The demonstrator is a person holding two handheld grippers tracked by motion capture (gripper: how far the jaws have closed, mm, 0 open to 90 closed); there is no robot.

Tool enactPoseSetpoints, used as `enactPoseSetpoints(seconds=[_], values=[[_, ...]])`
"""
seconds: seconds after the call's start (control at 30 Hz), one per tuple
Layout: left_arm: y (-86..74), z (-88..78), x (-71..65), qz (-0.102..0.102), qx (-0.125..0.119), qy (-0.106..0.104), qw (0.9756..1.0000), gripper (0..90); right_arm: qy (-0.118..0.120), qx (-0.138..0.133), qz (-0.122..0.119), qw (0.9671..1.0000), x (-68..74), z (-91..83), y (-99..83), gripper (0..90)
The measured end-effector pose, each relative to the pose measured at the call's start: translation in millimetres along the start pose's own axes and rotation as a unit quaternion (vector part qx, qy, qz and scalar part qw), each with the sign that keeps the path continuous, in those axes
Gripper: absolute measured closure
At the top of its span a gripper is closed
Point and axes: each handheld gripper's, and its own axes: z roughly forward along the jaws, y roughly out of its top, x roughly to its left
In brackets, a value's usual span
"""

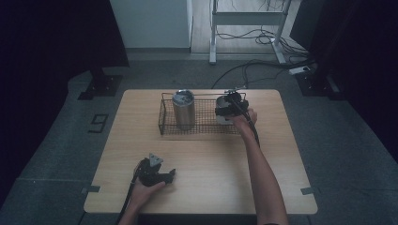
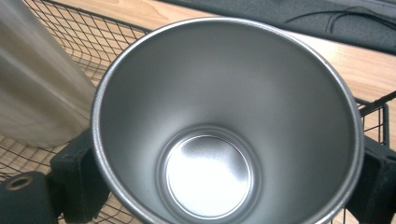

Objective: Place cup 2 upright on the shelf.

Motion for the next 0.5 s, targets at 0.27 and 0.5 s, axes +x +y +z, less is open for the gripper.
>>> enactPoseSetpoints(seconds=[0.27, 0.5], values=[[0.1, 0.2, -0.7, 0.0, 0.001, 0.001, 1.0, 14.4, 0.001, 0.012, -0.004, 0.9999, -1.4, 5.5, -4.7, 7.2], [0.1, 0.3, -0.9, 0.001, 0.001, 0.002, 1.0, 14.4, 0.001, 0.02, -0.009, 0.9998, -1.1, 11.5, -7.5, 7.2]])
